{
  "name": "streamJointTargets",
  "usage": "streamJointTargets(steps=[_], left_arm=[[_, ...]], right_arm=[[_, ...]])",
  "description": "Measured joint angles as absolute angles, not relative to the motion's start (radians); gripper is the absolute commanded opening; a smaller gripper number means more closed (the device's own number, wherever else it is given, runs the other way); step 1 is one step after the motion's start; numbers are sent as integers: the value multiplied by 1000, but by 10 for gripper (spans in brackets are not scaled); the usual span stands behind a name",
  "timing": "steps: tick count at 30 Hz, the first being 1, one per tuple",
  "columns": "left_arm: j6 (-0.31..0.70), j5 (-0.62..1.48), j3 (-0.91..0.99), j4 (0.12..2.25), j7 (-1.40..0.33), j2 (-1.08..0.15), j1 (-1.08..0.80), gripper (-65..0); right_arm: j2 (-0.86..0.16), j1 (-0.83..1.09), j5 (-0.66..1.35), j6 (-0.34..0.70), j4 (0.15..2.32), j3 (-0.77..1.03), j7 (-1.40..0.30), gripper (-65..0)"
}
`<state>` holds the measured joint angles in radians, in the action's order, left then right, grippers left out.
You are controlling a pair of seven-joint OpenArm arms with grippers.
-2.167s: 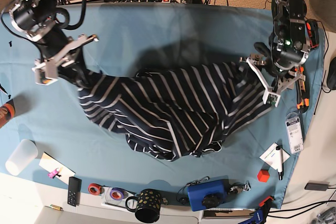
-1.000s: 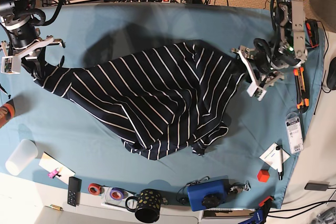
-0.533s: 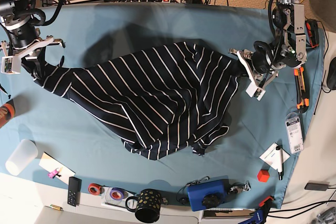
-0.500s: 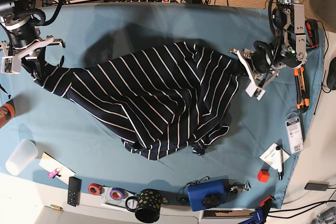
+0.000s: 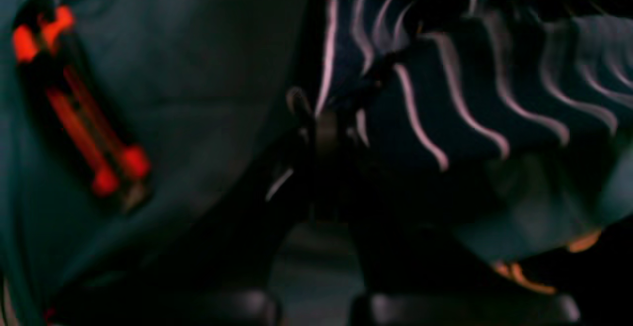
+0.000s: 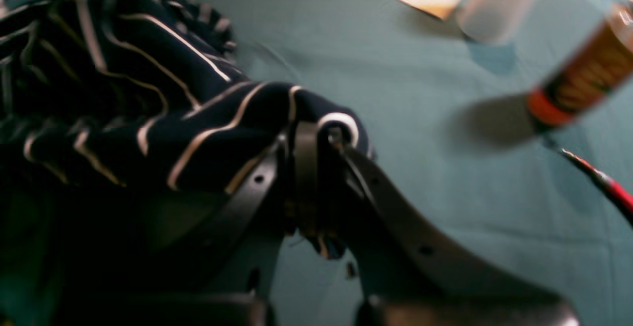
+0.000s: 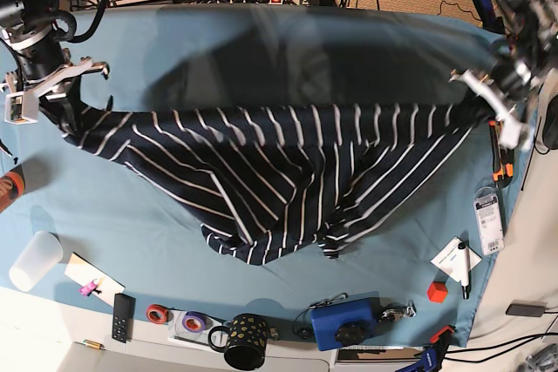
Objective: Layout the t-shirt on the table in an organized manner, then fold the t-shirt properly
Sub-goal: 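Pull the shirt apart with both grippers, stretching it between them, then lift the shirt with both grippers and swing it over the table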
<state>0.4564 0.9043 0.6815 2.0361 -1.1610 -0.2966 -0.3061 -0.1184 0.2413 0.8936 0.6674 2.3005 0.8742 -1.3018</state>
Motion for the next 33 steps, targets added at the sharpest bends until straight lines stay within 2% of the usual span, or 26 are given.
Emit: streamJointTargets(steps=[3, 11, 15, 20, 23, 25, 29, 33], left_arm=[[503, 999, 792, 2071, -1175, -279, -366, -650], [585, 1252, 1058, 2112, -1261, -149, -458, -650], [598, 1293, 1099, 2112, -1264, -139, -464, -650], [598, 1254, 954, 2111, -1227, -142, -459, -650], [598, 1073, 799, 2099, -1084, -141, -422, -650], [528, 951, 716, 2091, -974, -141, -373, -650], [463, 801, 572, 2090, -927, -142, -198, -650], [396, 599, 422, 2074, -860, -142, -1, -650]], right_arm=[[-118, 242, 987, 686, 2300, 874, -1382, -650], [-119, 355, 1095, 698, 2300, 874, -1420, -650], [-119, 362, 1098, 698, 2300, 874, -1415, -650], [-118, 345, 976, 697, 2299, 874, -1334, -650], [-118, 276, 937, 696, 2270, 870, -1297, -650], [-126, 212, 899, 681, 2229, 839, -1294, -650], [-207, 63, 795, 656, 2047, 690, -1262, -650], [-296, -118, 700, 598, 1830, 528, -1147, -650]])
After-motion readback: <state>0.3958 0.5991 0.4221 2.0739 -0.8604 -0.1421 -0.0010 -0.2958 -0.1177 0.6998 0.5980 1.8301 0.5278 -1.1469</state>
